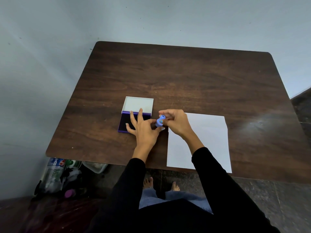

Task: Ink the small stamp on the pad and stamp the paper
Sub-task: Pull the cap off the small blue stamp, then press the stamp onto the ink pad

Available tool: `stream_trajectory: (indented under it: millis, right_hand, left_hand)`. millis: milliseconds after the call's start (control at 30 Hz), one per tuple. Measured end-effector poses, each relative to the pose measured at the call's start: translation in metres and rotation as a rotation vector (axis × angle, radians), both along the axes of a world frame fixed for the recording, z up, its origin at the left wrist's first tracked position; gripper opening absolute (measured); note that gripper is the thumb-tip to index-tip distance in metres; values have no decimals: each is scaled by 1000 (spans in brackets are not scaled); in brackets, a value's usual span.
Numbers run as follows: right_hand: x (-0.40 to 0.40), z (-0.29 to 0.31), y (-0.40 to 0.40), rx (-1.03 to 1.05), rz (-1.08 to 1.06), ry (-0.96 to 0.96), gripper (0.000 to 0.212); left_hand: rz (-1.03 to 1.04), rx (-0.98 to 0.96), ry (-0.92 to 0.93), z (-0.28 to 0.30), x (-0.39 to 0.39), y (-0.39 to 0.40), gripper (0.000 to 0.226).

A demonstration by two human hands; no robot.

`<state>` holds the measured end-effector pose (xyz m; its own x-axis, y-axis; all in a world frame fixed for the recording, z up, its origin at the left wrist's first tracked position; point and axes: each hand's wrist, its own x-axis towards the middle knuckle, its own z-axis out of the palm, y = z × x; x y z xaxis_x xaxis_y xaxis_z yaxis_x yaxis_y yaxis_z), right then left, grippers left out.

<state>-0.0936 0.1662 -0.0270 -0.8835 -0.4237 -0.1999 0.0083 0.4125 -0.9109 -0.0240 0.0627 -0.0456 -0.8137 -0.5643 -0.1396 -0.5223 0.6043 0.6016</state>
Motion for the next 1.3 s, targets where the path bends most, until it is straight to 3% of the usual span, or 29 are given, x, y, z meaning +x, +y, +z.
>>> stream_trajectory:
  millis: [133,300,500,600,700,867,1100,1167,1300]
  right_hand:
    - [-6,2,1,-91,-130,-26,27]
    - [-11,9,2,-433,-287,-338,23]
    - [-12,15,0,-916,-407,-783,15]
    - [-9,16,-5,-1006,-415,-885,15]
    - [-8,16,-11,-1051,-442,-950,14]
    - [2,11,-46,-991,-455,-992,12]
    - [11,2,-66,-912,-512,-1010,24]
    - [11,-1,-69,-778,-523,-866,20]
    - [16,-7,-79,-361,-430,-366,20]
  left_hand:
    - [-16,-47,14,-7,3,7,27]
    - [-57,-94,-21,-16,8,13,35]
    - [-83,-96,59,-22,13,6,70]
    - [28,-115,188,-22,18,-11,79]
    - [92,-189,172,-24,27,-34,103]
    - [124,-230,-23,-35,52,-77,138]
    - [50,-256,-68,-43,61,-85,144]
    - [42,-263,-52,-41,58,-80,141]
    - [47,-253,-17,-40,52,-72,139]
